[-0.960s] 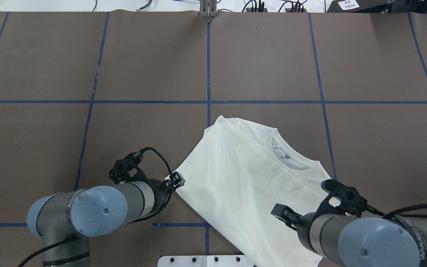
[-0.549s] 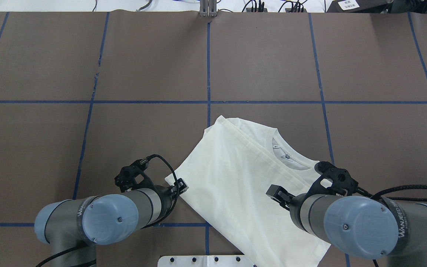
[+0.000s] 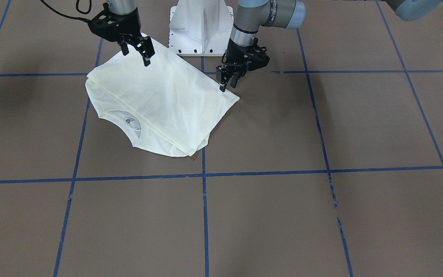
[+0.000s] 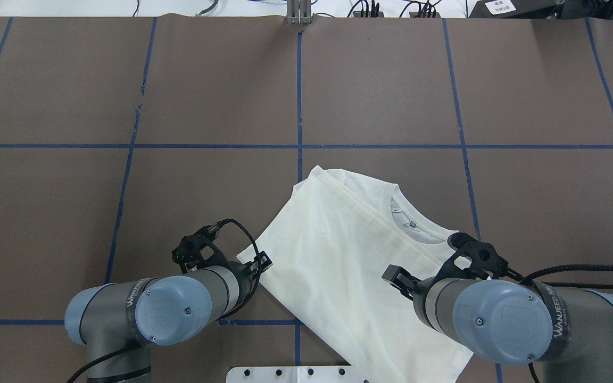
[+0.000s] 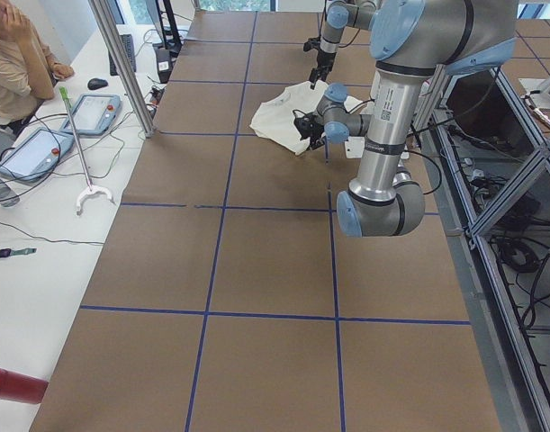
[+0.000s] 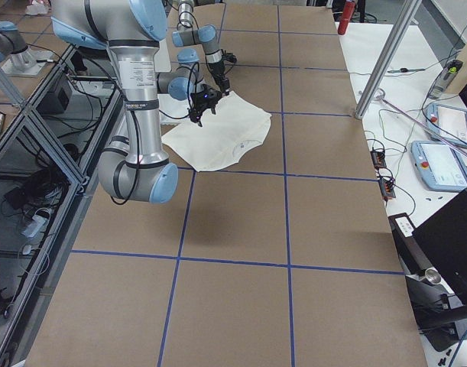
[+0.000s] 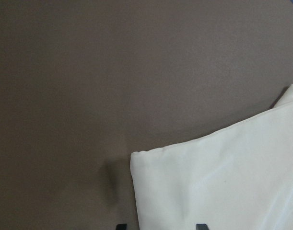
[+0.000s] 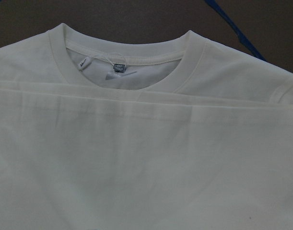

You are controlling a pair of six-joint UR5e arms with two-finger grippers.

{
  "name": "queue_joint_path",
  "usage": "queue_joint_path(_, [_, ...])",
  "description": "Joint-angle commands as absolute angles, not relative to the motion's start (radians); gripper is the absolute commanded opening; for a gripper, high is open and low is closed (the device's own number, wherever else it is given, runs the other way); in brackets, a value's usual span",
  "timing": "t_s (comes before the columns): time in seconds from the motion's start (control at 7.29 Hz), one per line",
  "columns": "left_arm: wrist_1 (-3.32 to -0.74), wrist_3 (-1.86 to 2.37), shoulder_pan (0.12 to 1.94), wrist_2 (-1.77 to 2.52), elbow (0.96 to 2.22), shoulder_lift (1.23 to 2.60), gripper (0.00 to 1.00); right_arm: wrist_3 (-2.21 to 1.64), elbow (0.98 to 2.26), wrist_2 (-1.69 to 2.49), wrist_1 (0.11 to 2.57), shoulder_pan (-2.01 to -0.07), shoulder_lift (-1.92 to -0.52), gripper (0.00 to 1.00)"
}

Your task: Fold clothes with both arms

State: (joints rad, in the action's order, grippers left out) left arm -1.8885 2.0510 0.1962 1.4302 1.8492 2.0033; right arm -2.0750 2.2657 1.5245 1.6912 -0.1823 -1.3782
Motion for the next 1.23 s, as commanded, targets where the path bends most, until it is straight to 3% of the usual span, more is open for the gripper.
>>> queue_joint_path(0.0, [-1.890, 2.051, 0.199, 1.418, 1.806, 2.022, 0.52, -2.083, 2.212, 1.523, 1.614, -0.184, -1.365, 1.00])
queue_joint_path(0.14, [-1.888, 2.051, 0.199, 1.384, 1.805, 2.028, 0.38, -2.083, 2.169, 1.522, 1.547, -0.187, -1.371, 1.00])
queue_joint_path(0.27, [-1.888, 2.040, 0.224, 1.381, 1.805, 2.028, 0.00, -2.083, 2.163, 1.522, 1.542, -0.187, -1.371, 1.00])
queue_joint_path(0.69, [-1.885, 1.812, 0.372, 1.393, 1.796, 2.026, 0.00, -2.083, 2.164, 1.519, 1.540, -0.187, -1.367, 1.00])
queue_joint_path(1.1, [-2.084, 1.752, 0.555, 1.394, 1.517, 2.120, 0.00, -2.083, 2.158, 1.508, 1.533, -0.184, -1.365, 1.00])
